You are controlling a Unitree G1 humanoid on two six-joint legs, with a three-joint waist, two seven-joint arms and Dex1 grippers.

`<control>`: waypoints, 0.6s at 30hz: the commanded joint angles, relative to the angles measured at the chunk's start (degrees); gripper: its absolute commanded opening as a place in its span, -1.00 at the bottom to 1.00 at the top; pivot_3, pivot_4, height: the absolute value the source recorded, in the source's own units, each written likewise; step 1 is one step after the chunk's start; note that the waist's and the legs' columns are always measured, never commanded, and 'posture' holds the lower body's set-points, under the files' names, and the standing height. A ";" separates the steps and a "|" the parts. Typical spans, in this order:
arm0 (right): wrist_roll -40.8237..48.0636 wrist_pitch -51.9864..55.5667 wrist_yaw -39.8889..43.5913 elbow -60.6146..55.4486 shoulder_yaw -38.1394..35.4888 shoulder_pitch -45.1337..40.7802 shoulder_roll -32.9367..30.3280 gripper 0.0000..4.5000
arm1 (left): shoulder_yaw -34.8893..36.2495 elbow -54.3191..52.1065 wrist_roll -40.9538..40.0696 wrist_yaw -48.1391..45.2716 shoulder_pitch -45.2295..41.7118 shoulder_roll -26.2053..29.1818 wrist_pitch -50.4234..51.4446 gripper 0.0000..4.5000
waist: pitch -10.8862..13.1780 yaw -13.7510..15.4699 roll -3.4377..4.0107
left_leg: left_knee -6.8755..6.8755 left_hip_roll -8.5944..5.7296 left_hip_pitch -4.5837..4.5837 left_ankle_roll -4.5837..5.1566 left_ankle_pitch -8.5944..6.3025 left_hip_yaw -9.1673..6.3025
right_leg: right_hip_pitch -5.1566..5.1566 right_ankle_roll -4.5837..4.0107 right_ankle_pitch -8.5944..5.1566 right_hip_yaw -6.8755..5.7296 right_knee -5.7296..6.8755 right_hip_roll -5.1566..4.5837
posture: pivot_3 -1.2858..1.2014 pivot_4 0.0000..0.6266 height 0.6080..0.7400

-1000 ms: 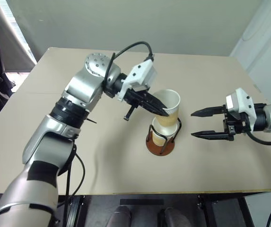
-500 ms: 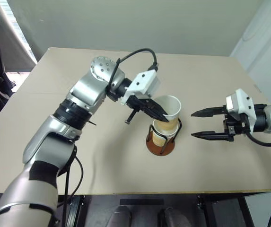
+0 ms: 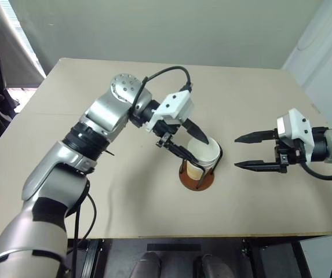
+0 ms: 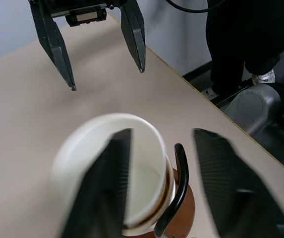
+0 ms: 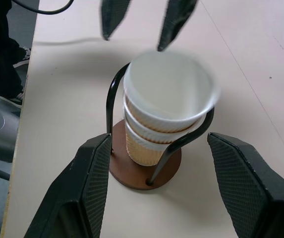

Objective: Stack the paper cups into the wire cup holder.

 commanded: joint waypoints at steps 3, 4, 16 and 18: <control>-0.31 -0.57 -0.44 -0.47 -1.75 -0.83 -0.61 0.38 | 3.18 -0.68 0.68 -2.02 -0.56 -1.46 -0.51 1.00 | 0.00 0.04 0.00 | 0.00 0.00 0.00 0.00 0.00 -0.01 | 0.01 0.00 0.00 0.00 0.00 0.00 | 0.03 -0.52 1.00; -0.74 -0.50 -0.77 -0.14 -1.25 -1.16 -0.41 0.38 | 4.84 -0.47 0.95 -1.80 -0.08 -1.81 0.17 1.00 | 0.00 0.07 0.00 | 0.01 -0.01 0.00 0.00 0.00 -0.01 | 0.01 0.01 0.00 0.00 -0.01 0.00 | 0.03 -0.52 1.00; -4.56 4.08 -7.63 4.17 2.33 -3.41 3.84 0.38 | 24.40 -2.59 2.70 15.33 10.64 -0.07 8.10 1.00 | -0.01 -0.25 0.02 | 0.00 0.03 0.09 0.03 0.01 0.12 | 0.01 0.03 0.01 0.04 0.03 0.02 | 0.03 -0.52 1.00; -5.43 3.86 -9.01 5.80 2.18 -3.67 5.02 0.38 | 26.78 -3.18 3.63 19.23 12.44 -0.37 8.53 1.00 | -0.01 -0.07 0.03 | 0.02 0.02 0.10 0.04 0.02 0.10 | 0.02 0.04 0.02 0.04 0.01 0.01 | 0.03 -0.52 1.00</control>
